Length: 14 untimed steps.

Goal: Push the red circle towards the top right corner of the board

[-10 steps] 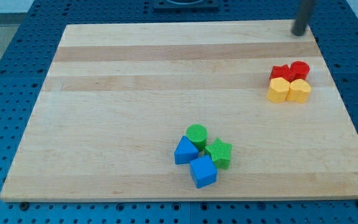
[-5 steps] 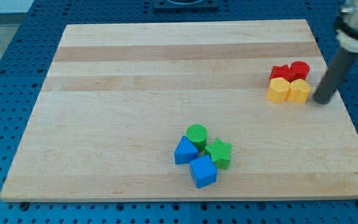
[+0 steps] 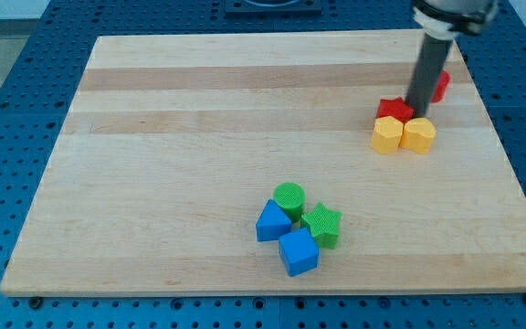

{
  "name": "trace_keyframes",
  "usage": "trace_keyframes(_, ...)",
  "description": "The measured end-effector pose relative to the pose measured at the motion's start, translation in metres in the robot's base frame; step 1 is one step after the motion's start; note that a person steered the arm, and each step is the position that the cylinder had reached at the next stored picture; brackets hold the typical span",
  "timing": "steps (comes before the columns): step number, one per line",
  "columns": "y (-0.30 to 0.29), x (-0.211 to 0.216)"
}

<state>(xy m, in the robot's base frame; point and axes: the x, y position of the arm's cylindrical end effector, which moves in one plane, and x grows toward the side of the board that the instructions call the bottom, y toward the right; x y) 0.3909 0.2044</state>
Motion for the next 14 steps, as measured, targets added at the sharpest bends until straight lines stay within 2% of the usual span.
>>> trace_keyframes(1, 0.039, 0.009)
trace_keyframes(2, 0.053, -0.012)
trace_keyframes(5, 0.035, -0.067)
trace_keyframes(7, -0.071, -0.101)
trace_keyframes(8, -0.068, -0.08)
trace_keyframes(9, -0.062, -0.022)
trace_keyframes(10, -0.175, -0.025)
trace_keyframes(11, -0.223, -0.069)
trace_keyframes(12, -0.187, -0.092)
trace_keyframes(13, -0.151, -0.09)
trace_keyframes(14, -0.121, -0.111)
